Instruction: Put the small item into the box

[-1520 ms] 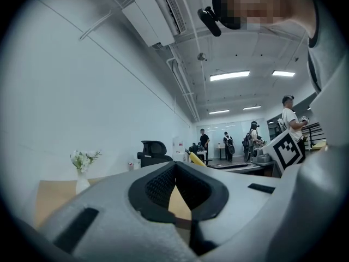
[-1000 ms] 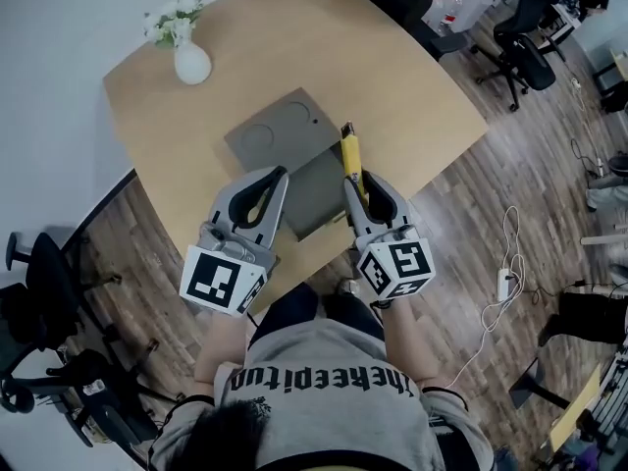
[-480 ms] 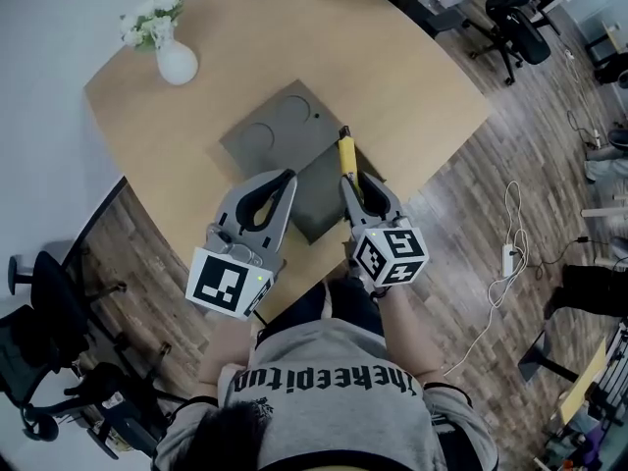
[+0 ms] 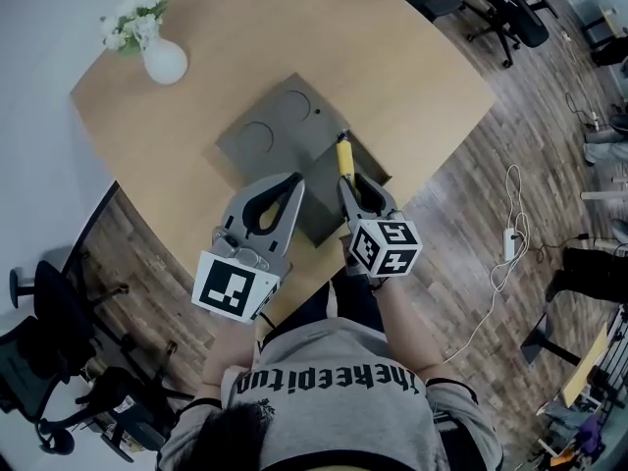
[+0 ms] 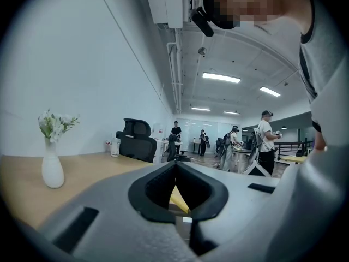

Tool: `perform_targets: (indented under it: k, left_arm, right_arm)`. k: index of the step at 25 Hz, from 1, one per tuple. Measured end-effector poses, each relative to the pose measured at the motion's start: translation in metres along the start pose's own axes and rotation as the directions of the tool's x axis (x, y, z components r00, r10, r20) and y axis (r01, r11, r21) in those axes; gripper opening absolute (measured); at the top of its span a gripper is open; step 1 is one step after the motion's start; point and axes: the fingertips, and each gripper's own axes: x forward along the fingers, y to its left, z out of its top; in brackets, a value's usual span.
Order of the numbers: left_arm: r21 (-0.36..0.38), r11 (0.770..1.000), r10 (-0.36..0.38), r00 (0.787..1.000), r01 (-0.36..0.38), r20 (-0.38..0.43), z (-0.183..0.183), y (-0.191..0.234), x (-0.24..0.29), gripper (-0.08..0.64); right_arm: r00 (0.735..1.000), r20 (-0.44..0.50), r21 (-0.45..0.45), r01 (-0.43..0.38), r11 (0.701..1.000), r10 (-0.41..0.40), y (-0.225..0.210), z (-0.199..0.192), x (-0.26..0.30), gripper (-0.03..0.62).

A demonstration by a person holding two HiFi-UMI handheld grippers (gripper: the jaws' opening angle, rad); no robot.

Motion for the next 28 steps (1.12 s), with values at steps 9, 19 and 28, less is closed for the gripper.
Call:
perform_targets:
  k: [9,19,28]
  left_arm:
    - [-0.067,0.998,-0.011,0.999,0.008,-0.044,-0.013,0.006,0.005,0.015]
    - [-0.045,0.999,-0.012,1.0,0.012,0.003,-0.013,0.017,0.007,0.015]
    - [-0.075,0.997,-0.004,1.0,0.002,-0.018,-0.017,0.022,0.007,0.015]
  right_arm:
    - [0.992,-0.097,0.037,0.08,0.996,-0.077,-0.017,-0.02,0.013,0.12]
    - [0.971,-0.19,0.048,0.157,0.986,-0.146,-0.028,-0.035,0.023,0.121]
    - [0.946,-0.274,0.012,0.187,0.982,-0.177,-0.033,-0.048,0.029,0.123]
